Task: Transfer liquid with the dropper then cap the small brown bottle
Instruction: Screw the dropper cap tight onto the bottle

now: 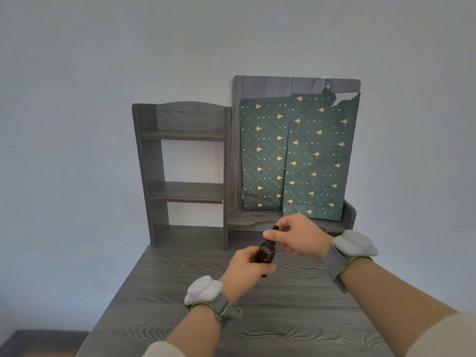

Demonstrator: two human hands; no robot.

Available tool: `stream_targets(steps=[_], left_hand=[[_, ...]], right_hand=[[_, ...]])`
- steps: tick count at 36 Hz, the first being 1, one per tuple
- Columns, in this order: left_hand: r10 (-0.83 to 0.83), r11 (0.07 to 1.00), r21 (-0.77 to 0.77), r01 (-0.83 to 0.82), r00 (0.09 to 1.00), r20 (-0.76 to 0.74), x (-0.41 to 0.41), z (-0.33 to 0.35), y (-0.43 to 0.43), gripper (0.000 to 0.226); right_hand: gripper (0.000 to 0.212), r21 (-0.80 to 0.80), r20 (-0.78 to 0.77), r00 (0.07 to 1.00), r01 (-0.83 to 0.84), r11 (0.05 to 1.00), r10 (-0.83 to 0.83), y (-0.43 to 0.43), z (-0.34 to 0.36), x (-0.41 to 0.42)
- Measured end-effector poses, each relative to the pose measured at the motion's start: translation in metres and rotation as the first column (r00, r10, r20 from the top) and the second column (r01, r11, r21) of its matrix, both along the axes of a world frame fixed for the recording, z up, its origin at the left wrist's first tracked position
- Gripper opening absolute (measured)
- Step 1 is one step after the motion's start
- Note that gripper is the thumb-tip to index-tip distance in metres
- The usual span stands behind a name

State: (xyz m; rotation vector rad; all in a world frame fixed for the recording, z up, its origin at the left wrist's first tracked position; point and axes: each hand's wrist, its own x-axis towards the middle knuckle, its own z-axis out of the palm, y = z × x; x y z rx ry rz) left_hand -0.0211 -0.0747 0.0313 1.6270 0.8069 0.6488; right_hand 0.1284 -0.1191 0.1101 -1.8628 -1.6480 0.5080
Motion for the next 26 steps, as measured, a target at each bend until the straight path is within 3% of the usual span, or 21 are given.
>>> stream_targets(steps=[2,4,7,13,17,20,23,26], left_hand=[[-0.080,0.950,-0.285,0.127,0.982,0.171,0.001,0.009,-0.004,0.021],[-0.122,0.871,-0.431,0.235,0.954,0.273,0.001,0.016,-0.008,0.026],[-0.160,0.801,-0.494,0.338,0.916,0.368,0.000,0.021,-0.012,0.024],[-0.173,0.727,-0.538,0.426,0.873,0.457,-0.001,0.024,-0.012,0.025],[-0.291,0.708,-0.506,0.492,0.857,0.426,-0.004,0.023,-0.009,0.023],[-0.393,0.788,-0.403,0.466,0.884,0.254,-0.003,0.020,-0.005,0.014],[-0.351,0.902,-0.243,0.357,0.934,0.068,0.000,0.015,-0.001,0.006],[-0.227,0.974,-0.036,0.225,0.973,-0.032,0.004,0.012,-0.002,0.016]], right_hand=[[0.037,0.040,-0.094,0.996,0.003,0.999,0.001,-0.001,0.001,-0.003],[0.034,0.045,-0.224,0.974,-0.016,0.999,0.026,-0.001,0.003,-0.006],[0.030,0.047,-0.359,0.929,-0.074,0.996,0.086,-0.002,0.007,-0.009],[0.027,0.069,-0.361,0.925,-0.097,0.993,0.116,-0.003,0.008,-0.008],[0.025,0.059,-0.290,0.955,-0.047,0.997,0.062,-0.004,0.005,-0.004],[0.038,0.009,-0.242,0.970,-0.019,1.000,0.020,-0.004,-0.002,0.000],[0.040,-0.002,-0.182,0.983,0.014,1.000,-0.014,-0.002,-0.008,0.000],[0.047,0.041,-0.113,0.993,0.046,0.998,-0.041,0.000,-0.009,-0.004]])
